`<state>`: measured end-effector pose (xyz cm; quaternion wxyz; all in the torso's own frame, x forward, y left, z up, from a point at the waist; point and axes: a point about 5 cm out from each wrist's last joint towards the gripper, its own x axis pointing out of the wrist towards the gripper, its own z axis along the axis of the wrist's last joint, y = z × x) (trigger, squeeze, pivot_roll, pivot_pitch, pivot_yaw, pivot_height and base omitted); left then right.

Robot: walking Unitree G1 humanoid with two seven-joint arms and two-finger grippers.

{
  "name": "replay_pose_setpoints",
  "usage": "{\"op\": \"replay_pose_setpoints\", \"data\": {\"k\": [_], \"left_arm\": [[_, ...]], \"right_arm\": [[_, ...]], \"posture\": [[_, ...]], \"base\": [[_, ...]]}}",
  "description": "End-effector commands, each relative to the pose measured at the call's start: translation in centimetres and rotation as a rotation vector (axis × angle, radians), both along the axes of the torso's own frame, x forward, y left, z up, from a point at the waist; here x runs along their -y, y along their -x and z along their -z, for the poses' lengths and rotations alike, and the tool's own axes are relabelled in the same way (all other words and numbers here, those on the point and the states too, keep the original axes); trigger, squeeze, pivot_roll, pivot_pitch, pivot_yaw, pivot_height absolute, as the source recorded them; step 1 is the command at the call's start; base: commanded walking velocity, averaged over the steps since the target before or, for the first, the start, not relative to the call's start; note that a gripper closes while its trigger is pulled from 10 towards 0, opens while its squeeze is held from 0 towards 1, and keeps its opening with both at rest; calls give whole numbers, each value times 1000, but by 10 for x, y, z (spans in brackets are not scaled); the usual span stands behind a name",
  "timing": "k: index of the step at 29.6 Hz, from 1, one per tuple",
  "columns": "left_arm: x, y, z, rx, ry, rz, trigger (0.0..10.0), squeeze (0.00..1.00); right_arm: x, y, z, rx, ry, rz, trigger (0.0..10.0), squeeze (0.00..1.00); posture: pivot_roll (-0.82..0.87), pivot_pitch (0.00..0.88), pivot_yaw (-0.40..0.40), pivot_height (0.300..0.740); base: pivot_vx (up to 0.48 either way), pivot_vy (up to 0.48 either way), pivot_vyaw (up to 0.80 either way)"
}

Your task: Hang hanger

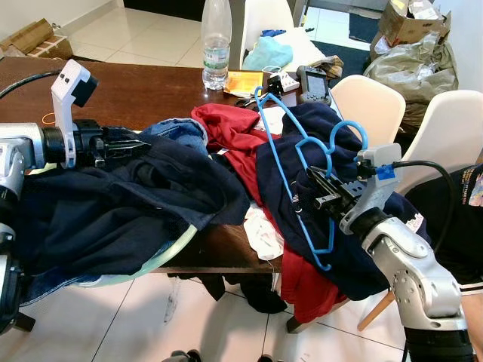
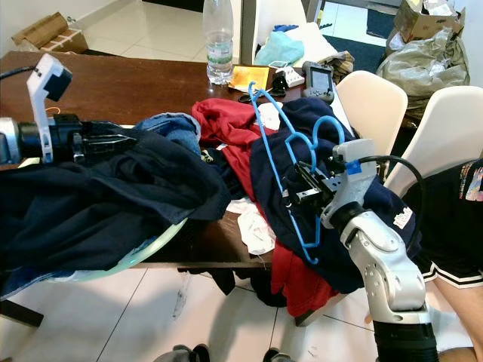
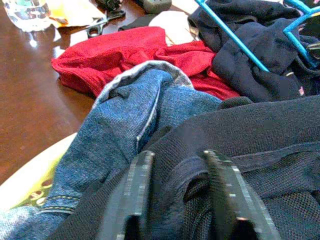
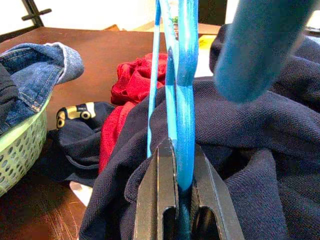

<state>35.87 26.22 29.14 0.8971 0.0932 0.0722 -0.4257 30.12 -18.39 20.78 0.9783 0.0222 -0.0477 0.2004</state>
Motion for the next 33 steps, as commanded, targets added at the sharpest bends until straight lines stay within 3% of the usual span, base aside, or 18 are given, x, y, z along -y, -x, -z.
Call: {"op": "replay_pose_setpoints", "data": {"k": [1,11,14,15,16,21,22,24,26,28,29,30,31,32,33], "left_arm": [[1,-2,1,-1,-1,0,0,0],[4,1,-11,35,14,40,0,0],[14,6,-54,185,149,96,0,0],[14,6,-54,185,149,96,0,0],[21,12,-74,251,211,139,0,0],[21,12,-74,251,211,139,0,0],[30,21,-95,322,265,198,0,0],[30,21,-95,322,265,198,0,0],[58,62,-159,563,443,344,0,0],[58,62,-159,563,443,344,0,0],[65,76,-172,624,479,379,0,0],[65,76,-172,624,479,379,0,0],[70,83,-175,658,484,387,902,0],[74,83,-169,652,472,384,3961,0],[74,83,-169,652,472,384,3961,0]], "right_arm": [[8,1,4,-24,21,44,10000,0],[7,-1,4,-22,18,40,10000,0],[6,-2,4,-19,15,42,10000,0],[6,-2,4,-19,15,42,10000,0],[6,-2,4,-17,12,43,10000,0],[6,-2,4,-17,12,43,10000,0],[5,-3,4,-13,7,45,10000,0],[5,-3,4,-13,7,45,10000,0],[2,-5,-1,9,-68,45,10000,0],[2,-5,-1,9,-68,45,10000,0],[1,-5,-4,21,-112,44,10000,0],[1,-5,-4,21,-112,44,10000,0],[1,-5,-8,34,-162,41,10000,0],[2,-5,-13,51,-220,38,10000,0],[2,-5,-13,51,-220,38,10000,0]], "posture": [[31,181,-50,740],[39,164,-49,740],[42,160,-45,740],[42,160,-45,740],[43,160,-43,740],[43,160,-43,740],[48,159,-39,740],[48,159,-39,740],[59,151,-28,740],[59,151,-28,740],[63,151,-26,740],[63,151,-26,740],[66,150,-23,740],[68,150,-20,740],[68,150,-20,740]], "base": [[0,0,0],[0,0,0],[0,0,0],[0,0,0],[0,0,0],[0,0,0],[0,0,0],[0,0,0],[0,0,0],[0,0,0],[0,0,0],[0,0,0],[0,0,0],[0,0,0],[0,0,0]]}}
